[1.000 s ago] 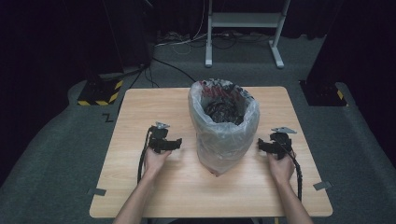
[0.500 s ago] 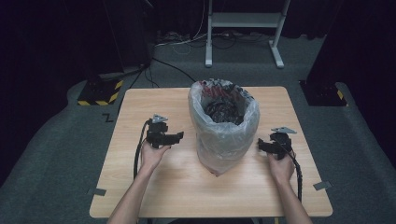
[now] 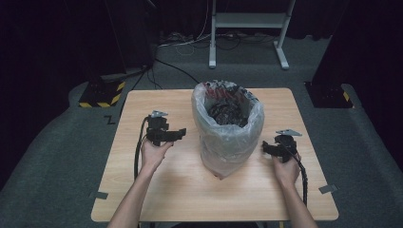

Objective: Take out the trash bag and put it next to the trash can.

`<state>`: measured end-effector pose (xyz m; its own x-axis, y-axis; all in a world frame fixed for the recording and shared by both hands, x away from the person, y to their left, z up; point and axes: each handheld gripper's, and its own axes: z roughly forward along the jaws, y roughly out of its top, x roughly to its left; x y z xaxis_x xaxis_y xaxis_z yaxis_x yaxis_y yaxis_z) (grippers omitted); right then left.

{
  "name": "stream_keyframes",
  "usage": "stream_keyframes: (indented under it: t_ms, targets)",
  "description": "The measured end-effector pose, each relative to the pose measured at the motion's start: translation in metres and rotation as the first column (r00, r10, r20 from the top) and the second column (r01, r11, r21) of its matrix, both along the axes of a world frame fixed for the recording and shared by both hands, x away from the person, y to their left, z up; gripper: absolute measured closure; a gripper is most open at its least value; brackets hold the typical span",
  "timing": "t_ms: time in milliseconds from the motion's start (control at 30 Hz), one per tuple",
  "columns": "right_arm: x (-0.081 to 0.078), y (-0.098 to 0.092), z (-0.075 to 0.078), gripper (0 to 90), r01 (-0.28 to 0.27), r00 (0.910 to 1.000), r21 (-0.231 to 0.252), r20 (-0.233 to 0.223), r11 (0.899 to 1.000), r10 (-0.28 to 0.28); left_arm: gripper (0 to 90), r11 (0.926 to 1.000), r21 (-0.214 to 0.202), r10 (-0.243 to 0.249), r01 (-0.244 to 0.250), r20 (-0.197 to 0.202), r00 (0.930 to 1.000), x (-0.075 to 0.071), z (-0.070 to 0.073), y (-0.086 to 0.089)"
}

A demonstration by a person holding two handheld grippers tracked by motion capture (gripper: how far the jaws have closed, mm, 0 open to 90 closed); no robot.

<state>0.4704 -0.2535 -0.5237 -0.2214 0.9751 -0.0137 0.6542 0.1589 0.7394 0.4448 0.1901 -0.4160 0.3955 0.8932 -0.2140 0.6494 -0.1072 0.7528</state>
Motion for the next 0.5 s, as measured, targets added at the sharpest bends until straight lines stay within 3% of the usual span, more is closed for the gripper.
stream_keyframes:
  t_ms: [100,167,333,500]
  targets:
    - [0.0,0.0,0.0,21.1,-0.002,1.0,0.0,0.0,1.0,0.002,19.6,0.9995,0.032,-0.001,0.001,0.001,1.0,0.001,0.003,-0.002]
    - [0.0,0.0,0.0,21.1,-0.003,1.0,0.001,0.001,1.0,0.003,19.6,0.9995,0.029,-0.008,0.008,-0.004,1.0,0.002,0.003,-0.002]
    - [0.0,0.0,0.0,21.1,-0.004,1.0,0.001,0.0,1.0,0.004,19.5,0.9986,0.049,-0.02,0.018,0.03,0.9993,-0.001,0.01,-0.006]
    - [0.0,0.0,0.0,21.1,-0.005,1.0,0.0,0.001,1.0,0.005,19.8,0.9957,0.068,-0.067,0.063,0.05,0.9965,0.0,0.018,-0.009]
